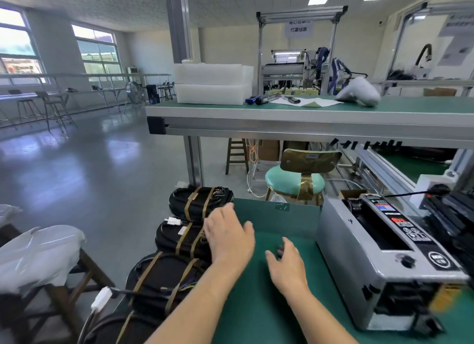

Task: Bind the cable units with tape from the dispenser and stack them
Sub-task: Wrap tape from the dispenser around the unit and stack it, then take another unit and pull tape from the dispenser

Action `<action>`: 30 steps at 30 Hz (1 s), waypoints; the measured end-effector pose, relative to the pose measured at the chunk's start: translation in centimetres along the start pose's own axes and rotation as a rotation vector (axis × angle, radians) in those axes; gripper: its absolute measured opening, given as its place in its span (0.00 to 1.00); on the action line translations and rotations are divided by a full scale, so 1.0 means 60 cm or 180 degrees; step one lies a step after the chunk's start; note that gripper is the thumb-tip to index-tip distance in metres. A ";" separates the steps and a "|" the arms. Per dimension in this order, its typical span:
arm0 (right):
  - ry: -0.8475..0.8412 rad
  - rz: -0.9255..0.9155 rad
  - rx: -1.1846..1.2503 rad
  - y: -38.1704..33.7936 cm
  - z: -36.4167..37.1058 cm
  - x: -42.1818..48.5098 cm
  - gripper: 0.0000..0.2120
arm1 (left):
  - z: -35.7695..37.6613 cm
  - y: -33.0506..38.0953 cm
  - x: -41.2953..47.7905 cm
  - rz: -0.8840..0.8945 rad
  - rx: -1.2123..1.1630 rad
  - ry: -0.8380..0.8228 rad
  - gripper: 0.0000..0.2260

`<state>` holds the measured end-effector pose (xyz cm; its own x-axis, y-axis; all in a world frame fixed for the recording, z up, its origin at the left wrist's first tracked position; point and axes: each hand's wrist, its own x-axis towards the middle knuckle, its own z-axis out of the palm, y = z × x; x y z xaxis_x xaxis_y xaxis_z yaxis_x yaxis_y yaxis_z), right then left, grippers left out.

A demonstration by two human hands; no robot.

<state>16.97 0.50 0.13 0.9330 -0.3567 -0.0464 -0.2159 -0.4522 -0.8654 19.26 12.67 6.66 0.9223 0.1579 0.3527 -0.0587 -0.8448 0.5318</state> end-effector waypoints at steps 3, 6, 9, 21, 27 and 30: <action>0.0052 -0.0187 -0.0106 0.035 -0.021 -0.029 0.27 | 0.025 0.019 -0.073 0.0390 0.0007 -0.0082 0.25; 0.0076 -0.0430 -0.0238 0.060 -0.038 -0.061 0.25 | 0.051 0.025 -0.137 0.0296 -0.0096 -0.0291 0.25; -0.0023 -0.0578 -0.0332 0.077 -0.052 -0.090 0.25 | 0.071 0.021 -0.193 0.0103 -0.0219 -0.0574 0.24; -0.0081 -0.1107 -0.0769 0.133 -0.124 -0.178 0.20 | 0.062 0.051 -0.328 0.0061 -0.0120 -0.0803 0.18; -0.0038 -0.1108 -0.0810 0.159 -0.174 -0.209 0.20 | 0.073 0.082 -0.369 0.0440 0.0058 -0.0991 0.14; 0.0064 -0.1032 -0.0803 0.172 -0.202 -0.223 0.19 | 0.080 0.103 -0.387 0.0662 0.0082 -0.1119 0.15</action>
<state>-1.25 -9.33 -2.12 0.9591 -0.1774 0.2206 0.0224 -0.7291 -0.6840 -0.67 1.31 -1.91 0.9664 -0.1982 0.1636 -0.2522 -0.8536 0.4559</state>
